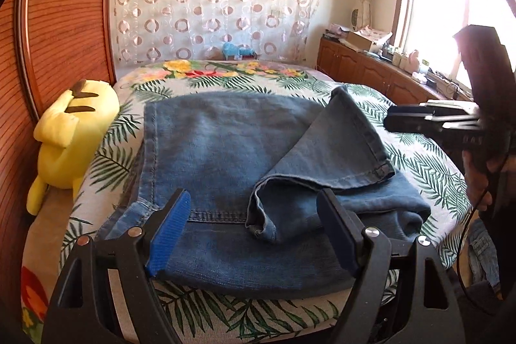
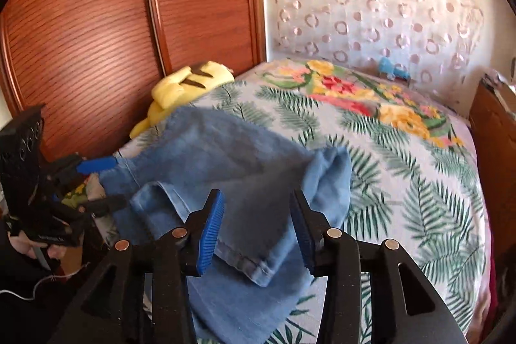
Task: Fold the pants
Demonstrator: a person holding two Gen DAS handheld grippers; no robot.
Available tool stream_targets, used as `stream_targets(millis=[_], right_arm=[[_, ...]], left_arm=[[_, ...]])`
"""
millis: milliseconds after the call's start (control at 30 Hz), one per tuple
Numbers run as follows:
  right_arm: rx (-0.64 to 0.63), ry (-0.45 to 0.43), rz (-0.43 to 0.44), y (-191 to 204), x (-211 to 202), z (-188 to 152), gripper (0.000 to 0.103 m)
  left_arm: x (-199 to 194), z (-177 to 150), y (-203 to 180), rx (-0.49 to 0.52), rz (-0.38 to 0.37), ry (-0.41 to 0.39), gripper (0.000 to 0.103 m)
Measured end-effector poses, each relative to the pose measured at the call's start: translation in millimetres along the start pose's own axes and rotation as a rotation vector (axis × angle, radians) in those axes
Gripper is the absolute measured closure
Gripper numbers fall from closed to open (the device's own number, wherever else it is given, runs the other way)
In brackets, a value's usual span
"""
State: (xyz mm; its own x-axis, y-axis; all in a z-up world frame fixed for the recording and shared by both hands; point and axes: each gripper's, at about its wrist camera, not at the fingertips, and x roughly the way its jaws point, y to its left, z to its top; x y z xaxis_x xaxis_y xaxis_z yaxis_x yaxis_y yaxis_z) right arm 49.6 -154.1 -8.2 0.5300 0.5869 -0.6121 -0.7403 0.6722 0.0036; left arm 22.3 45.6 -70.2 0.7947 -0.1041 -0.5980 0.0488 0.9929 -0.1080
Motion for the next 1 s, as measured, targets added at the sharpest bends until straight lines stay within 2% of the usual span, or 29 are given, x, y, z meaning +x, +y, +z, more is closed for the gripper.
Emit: stream_targets(millis=[33,167,200,267,400,600,667,700,767,800,867,1000], right_arm=[[0.007,0.011,-0.003,-1,4,-3,0.059],[0.039,0.053,-0.002,-4,19,-10,0.059],[0.045,0.063,-0.005,-4,23,-11,0.059],[0.06,0.075,-0.006,-6,25,-14,0.059],[0.097,0.096,0.015,-7,33,-13,0.059],[0.123,0.104,0.068,-6,42,-13,0.059],[0.124,0.106,0.078,-6,48,-12,0.06],[0.122,0.105,0.086,-7,51,-12,0.074],[0.114,0.099,0.089,-6,52,-12,0.088],[0.118,0.084,0.061,-7,50,-12,0.096],[0.135,0.054,0.062,-11,44,-15,0.097],[0.144,-0.033,0.059,-15,17,-6,0.099]], left_arm=[[2,-1,0,0.001,-0.007,0.005,0.023],[13,-4,-2,0.013,-0.053,0.039,0.05],[15,-4,-3,0.015,-0.066,0.045,0.053],[21,-5,-4,0.012,-0.089,0.065,0.058],[32,-6,-4,0.01,-0.076,0.094,0.062],[34,-8,-5,0.012,-0.097,0.098,0.069],[32,-8,-9,0.028,-0.109,0.099,0.08],[33,-8,-9,0.031,-0.113,0.1,0.083],[30,-7,-11,0.032,-0.129,0.1,0.09],[28,-5,-12,0.024,-0.128,0.092,0.091],[22,-1,-14,0.013,-0.137,0.075,0.096],[7,12,-24,0.031,-0.145,0.023,0.097]])
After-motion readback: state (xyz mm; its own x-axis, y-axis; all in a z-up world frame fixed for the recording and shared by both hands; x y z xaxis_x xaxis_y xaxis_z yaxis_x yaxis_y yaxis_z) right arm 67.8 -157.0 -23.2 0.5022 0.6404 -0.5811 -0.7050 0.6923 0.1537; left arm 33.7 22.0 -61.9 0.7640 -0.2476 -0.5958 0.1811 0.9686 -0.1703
